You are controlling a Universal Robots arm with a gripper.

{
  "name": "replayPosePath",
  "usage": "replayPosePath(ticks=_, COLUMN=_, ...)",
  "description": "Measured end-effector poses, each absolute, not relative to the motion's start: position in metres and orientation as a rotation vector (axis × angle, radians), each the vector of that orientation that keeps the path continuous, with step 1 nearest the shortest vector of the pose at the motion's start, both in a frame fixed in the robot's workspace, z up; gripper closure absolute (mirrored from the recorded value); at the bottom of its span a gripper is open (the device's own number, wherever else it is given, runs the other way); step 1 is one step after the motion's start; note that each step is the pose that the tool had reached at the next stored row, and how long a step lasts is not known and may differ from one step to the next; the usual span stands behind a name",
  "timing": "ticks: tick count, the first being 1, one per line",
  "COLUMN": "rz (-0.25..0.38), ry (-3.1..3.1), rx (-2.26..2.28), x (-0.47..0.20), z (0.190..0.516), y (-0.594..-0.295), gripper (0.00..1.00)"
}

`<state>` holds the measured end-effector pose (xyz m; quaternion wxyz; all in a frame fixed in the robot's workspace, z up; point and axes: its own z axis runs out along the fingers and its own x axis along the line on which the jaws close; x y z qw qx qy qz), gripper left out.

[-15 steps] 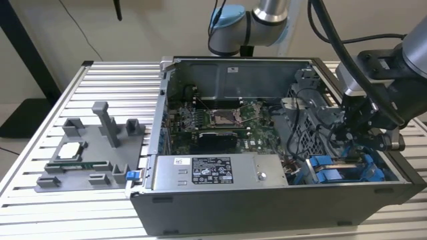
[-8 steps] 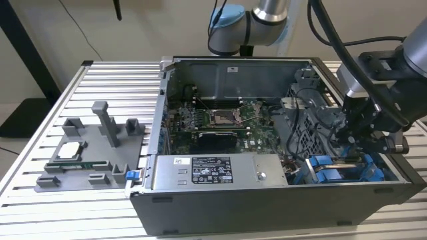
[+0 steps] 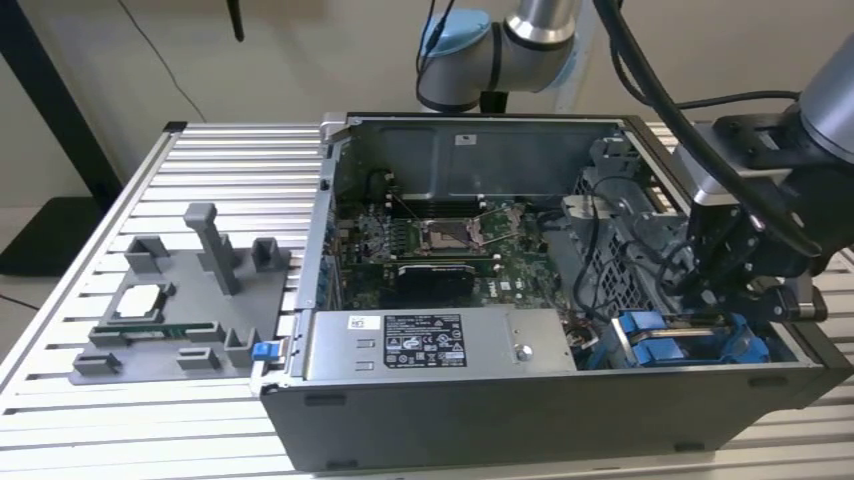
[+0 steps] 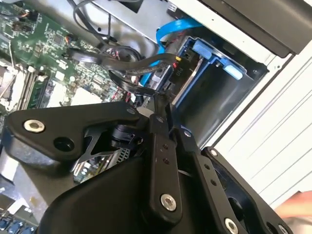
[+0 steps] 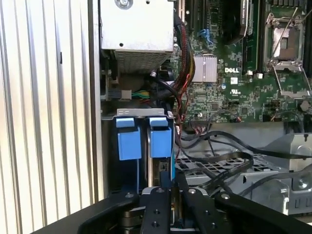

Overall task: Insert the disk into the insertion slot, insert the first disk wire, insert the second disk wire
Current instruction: 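Insert the second disk wire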

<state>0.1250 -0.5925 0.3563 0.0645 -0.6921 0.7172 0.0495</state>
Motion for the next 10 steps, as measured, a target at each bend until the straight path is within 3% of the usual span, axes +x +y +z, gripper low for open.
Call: replayPosePath(ticks=10, rz=0.103, ry=2.188, rx=-2.111, x=0.1250, z=0.3458, y=-0.5834, gripper=1.00)
